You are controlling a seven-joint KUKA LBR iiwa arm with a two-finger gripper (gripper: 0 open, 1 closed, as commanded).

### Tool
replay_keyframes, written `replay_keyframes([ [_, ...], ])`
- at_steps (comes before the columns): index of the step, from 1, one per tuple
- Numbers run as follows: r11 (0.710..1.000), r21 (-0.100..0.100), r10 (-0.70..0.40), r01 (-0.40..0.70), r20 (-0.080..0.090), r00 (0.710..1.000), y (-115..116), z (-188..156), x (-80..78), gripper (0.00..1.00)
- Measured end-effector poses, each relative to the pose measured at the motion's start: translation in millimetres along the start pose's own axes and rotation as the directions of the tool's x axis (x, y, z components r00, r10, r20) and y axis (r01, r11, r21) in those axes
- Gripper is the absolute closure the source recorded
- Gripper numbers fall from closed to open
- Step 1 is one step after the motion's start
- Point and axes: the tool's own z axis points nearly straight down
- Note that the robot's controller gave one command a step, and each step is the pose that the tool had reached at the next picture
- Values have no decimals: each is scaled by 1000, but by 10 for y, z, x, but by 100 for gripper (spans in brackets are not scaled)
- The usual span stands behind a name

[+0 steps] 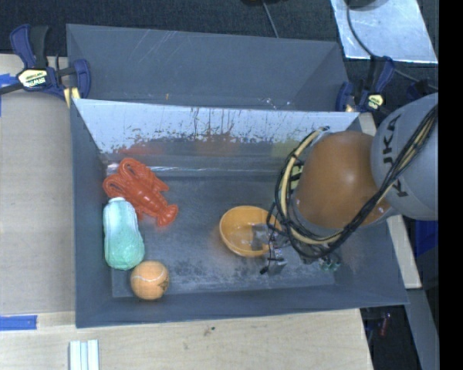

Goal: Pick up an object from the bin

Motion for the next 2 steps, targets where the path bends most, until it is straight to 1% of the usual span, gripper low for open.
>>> replay_keyframes([
  [1,1000,-1,1,-1,-4,1000,1,-330,6,100],
  [2,1000,0,2,-2,1,1000,-2,-667,-8,100],
])
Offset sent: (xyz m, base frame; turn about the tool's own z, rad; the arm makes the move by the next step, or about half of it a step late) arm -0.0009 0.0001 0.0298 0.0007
